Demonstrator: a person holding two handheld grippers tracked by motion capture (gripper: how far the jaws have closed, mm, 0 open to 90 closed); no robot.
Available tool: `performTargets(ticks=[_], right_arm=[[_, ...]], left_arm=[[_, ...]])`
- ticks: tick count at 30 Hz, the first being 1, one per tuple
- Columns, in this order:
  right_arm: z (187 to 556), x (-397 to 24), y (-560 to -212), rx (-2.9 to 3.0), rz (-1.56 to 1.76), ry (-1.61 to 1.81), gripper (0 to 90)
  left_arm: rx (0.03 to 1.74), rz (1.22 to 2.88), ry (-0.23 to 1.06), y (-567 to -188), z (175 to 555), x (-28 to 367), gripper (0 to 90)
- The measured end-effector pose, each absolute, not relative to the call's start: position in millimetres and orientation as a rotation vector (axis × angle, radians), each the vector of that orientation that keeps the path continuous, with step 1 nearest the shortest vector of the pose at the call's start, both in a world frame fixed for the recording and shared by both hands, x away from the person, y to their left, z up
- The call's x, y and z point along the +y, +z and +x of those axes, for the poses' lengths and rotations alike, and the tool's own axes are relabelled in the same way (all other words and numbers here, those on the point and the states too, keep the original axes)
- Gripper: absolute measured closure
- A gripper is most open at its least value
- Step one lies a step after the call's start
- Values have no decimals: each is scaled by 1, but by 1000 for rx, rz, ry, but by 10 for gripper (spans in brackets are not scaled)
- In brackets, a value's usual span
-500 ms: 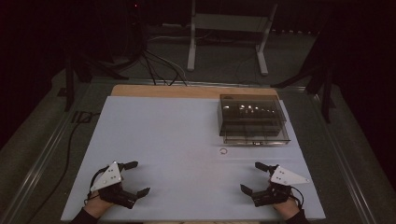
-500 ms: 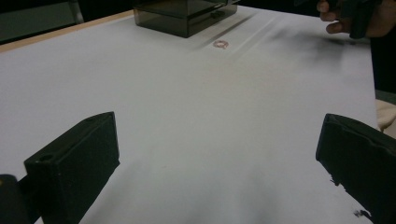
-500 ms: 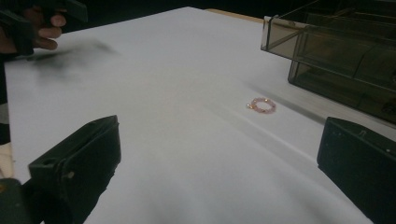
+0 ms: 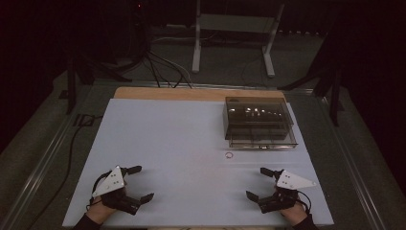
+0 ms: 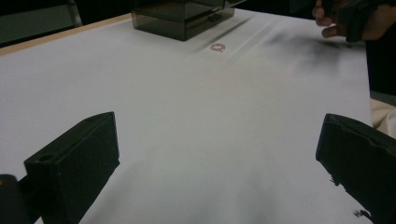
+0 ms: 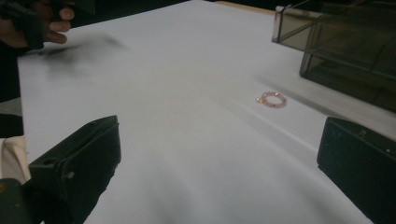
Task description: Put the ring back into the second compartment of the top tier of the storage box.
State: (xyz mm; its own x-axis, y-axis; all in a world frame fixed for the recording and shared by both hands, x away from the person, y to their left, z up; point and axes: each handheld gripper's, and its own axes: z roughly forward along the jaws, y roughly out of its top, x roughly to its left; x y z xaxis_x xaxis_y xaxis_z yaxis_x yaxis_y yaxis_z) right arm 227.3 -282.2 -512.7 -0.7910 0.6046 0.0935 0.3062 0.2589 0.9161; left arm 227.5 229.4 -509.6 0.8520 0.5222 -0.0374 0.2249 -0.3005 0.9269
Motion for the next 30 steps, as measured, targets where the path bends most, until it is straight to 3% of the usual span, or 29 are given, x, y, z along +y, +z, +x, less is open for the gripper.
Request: performTargets(ticks=[30], right_arm=[[216, -263, -483, 2307, 744, 1556, 0]], left_arm=[[567, 1865, 307, -510, 227, 231, 6]])
